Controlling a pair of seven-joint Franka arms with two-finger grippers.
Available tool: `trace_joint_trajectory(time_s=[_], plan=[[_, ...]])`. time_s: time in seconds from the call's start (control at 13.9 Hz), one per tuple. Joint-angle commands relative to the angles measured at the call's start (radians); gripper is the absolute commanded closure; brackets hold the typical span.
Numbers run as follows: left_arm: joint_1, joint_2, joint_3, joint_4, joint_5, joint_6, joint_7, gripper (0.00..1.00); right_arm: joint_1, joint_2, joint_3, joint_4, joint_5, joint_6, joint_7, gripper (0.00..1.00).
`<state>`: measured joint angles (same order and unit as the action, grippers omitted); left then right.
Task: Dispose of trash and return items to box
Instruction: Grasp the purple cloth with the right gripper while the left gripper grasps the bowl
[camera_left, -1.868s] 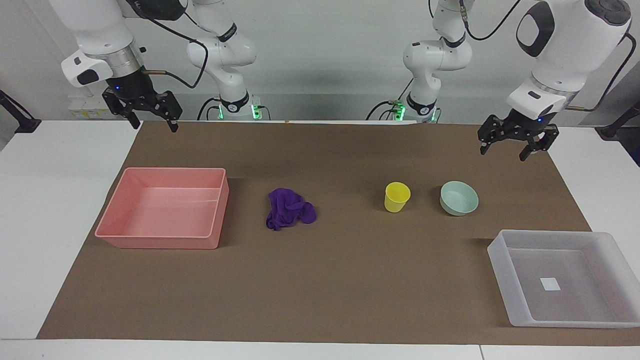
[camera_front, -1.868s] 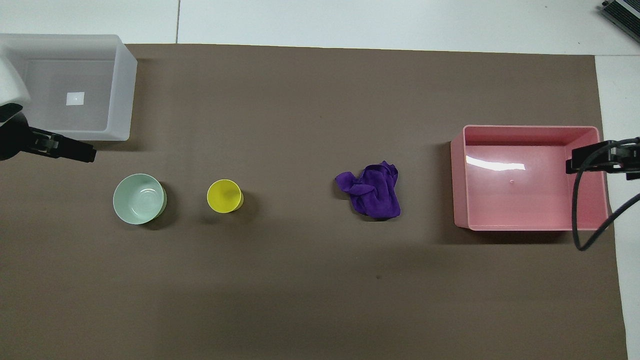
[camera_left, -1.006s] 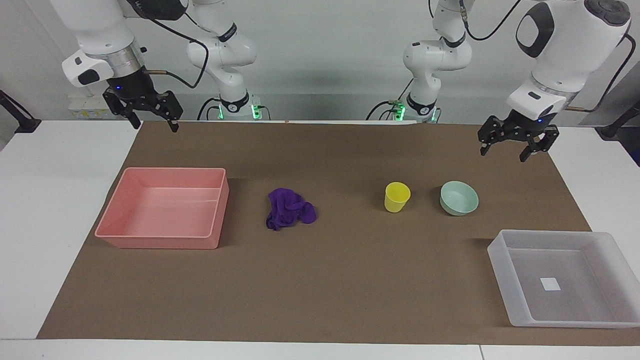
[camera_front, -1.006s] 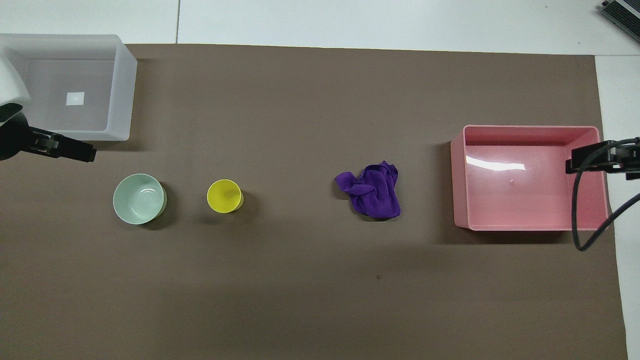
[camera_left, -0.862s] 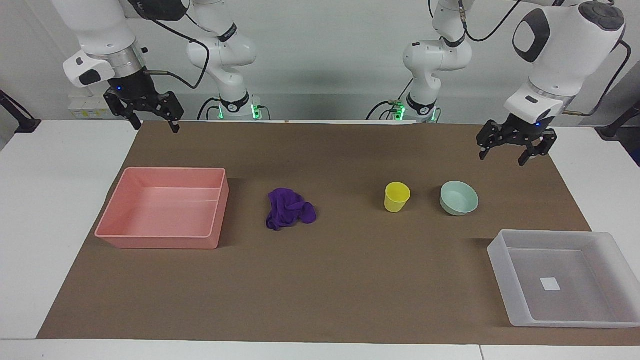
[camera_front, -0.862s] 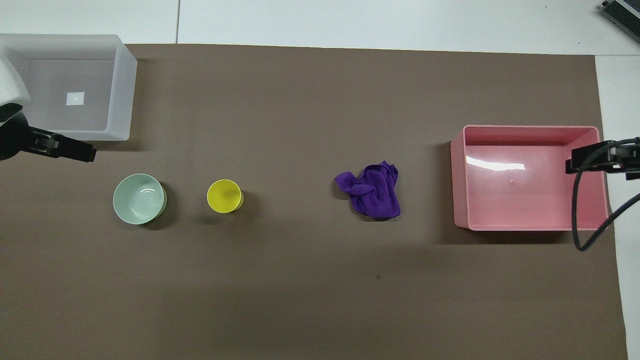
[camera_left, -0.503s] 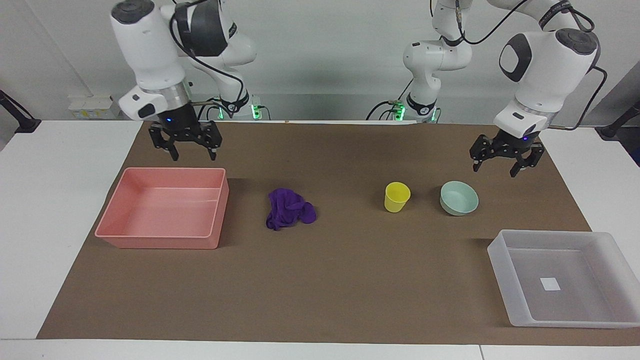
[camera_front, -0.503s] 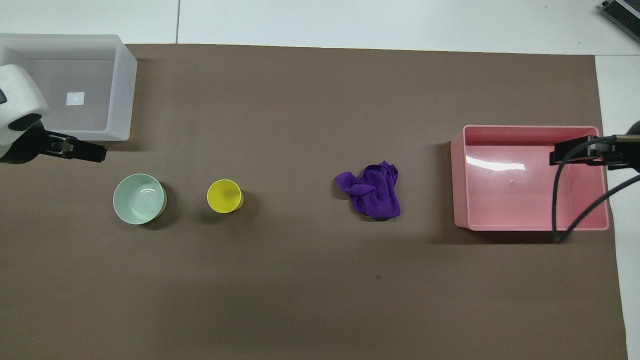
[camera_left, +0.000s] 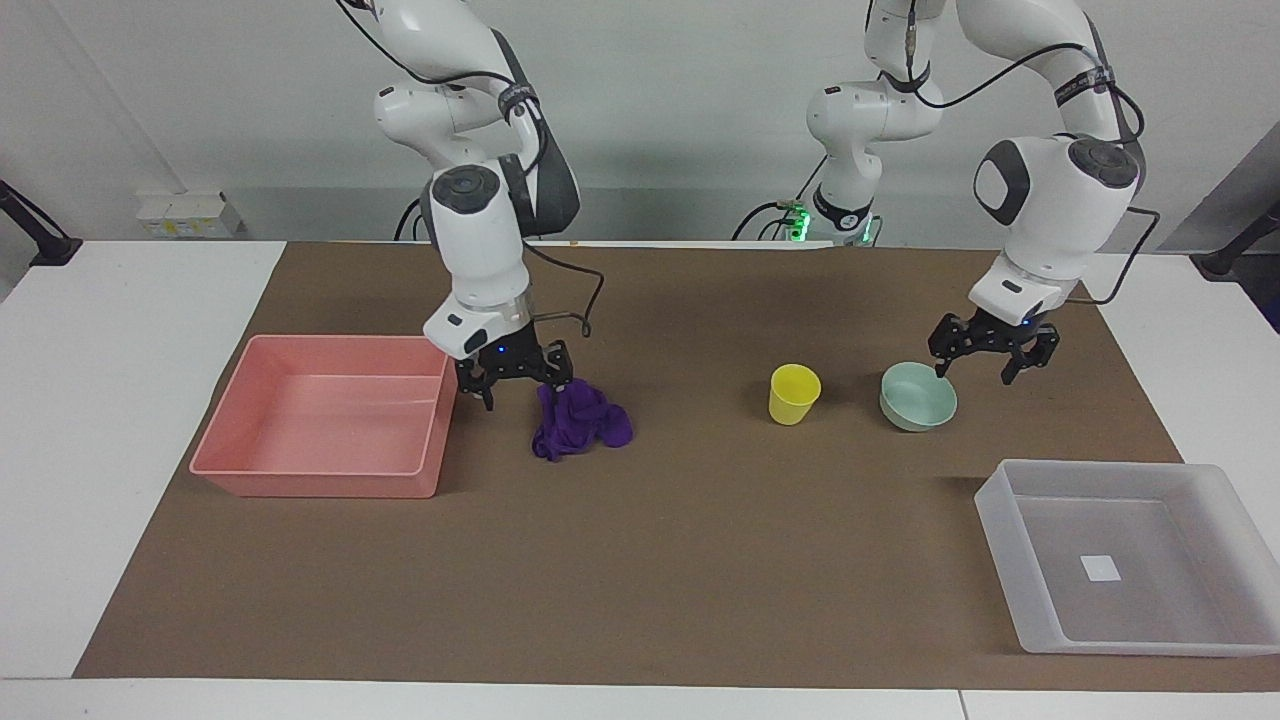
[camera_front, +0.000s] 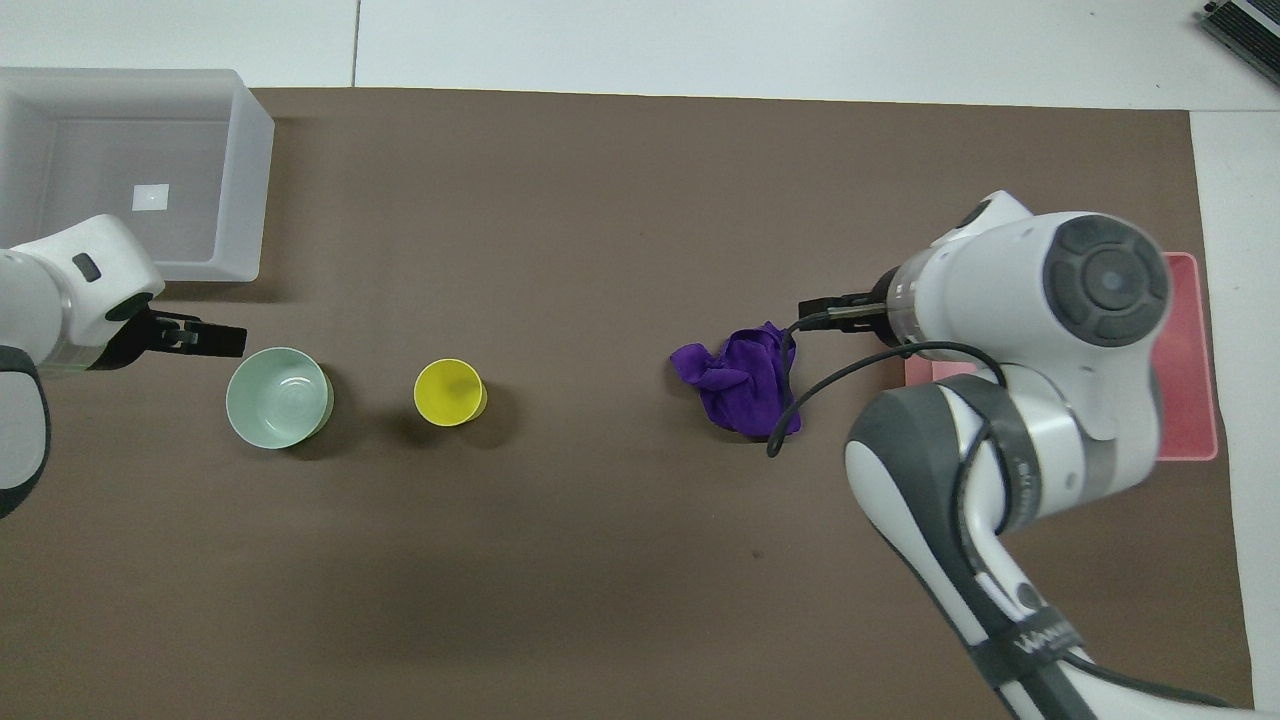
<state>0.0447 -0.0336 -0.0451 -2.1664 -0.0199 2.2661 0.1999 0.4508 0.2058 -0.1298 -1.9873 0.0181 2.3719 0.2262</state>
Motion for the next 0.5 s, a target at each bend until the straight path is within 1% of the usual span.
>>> trace_joint_trajectory(time_s=[0.0, 0.07, 0.22, 0.36, 0.43], plan=[[0.033, 0.014, -0.009, -0.082, -0.006, 0.129, 0.007, 0.0, 0.005, 0.015, 0.01, -0.064, 0.028, 0.078, 0.004, 0.0], [0.04, 0.014, -0.009, -0.11, -0.006, 0.16, 0.012, 0.0, 0.015, 0.042, 0.019, -0.064, 0.052, 0.105, 0.004, 0.0], [0.04, 0.015, -0.009, -0.144, -0.008, 0.176, 0.012, 0.0, 0.035, 0.084, 0.021, -0.067, 0.059, 0.141, -0.002, 0.0], [0.04, 0.036, -0.009, -0.154, -0.008, 0.188, 0.007, 0.0, 0.037, 0.09, 0.021, -0.076, 0.059, 0.141, -0.033, 0.0], [0.04, 0.044, -0.009, -0.158, -0.008, 0.197, 0.006, 0.01, 0.035, 0.095, 0.019, -0.079, 0.059, 0.141, -0.051, 0.22]])
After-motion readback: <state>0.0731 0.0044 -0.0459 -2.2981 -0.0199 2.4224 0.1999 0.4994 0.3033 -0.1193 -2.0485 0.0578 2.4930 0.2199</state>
